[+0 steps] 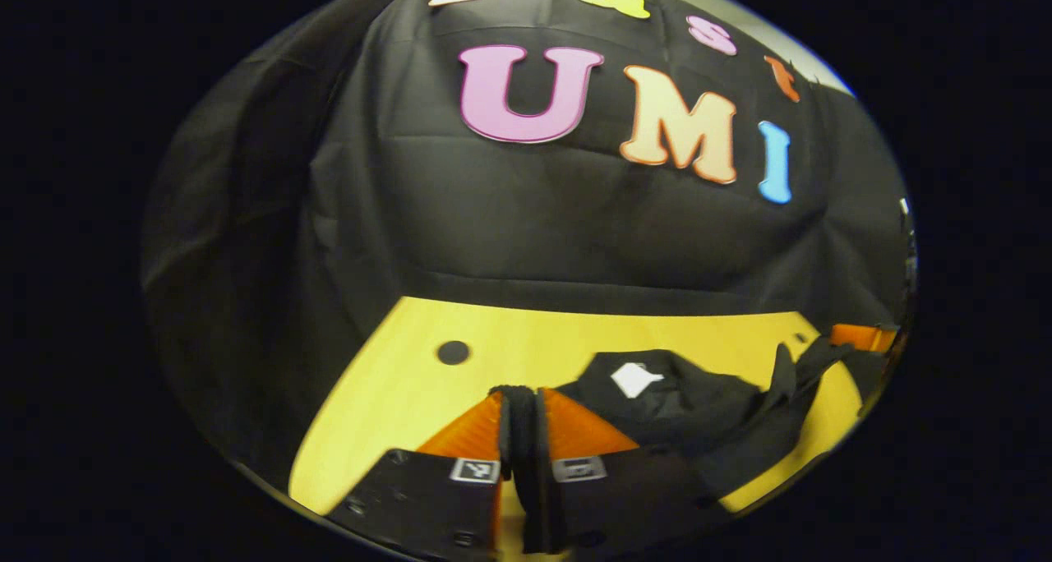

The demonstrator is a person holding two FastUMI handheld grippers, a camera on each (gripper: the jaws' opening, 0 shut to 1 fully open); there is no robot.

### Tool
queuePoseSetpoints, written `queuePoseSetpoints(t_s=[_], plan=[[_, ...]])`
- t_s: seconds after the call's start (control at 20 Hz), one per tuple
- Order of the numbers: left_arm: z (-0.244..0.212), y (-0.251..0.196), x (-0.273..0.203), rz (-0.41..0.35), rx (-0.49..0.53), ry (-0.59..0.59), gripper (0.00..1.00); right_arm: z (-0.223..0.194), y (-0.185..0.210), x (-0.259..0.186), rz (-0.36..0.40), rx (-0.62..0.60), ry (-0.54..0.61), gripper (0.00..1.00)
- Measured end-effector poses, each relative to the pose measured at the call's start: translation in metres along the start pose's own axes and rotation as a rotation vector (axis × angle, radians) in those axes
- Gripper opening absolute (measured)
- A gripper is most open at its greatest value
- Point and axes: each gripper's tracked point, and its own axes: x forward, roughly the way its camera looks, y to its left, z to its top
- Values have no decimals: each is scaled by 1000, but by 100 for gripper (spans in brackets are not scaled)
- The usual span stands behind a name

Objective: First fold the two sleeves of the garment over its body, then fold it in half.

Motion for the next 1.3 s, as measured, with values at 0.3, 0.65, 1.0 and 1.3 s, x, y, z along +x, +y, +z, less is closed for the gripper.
queuePoseSetpoints(t_s=[0.3, 0.65, 1.0, 1.3], plan=[[100, -3, -38, 29, 71, -344, 94, 49, 11, -60, -49, -84, -248, 98], [138, -28, -146, 33, 75, -510, 94, 68, 24, -178, -8, -167, -503, 96], [135, -47, -255, 55, 75, -589, 93, 34, 18, -272, 64, -105, -545, 94], [114, -62, -312, 44, 42, -585, 93, 0, 19, -341, 105, -64, -557, 94]])
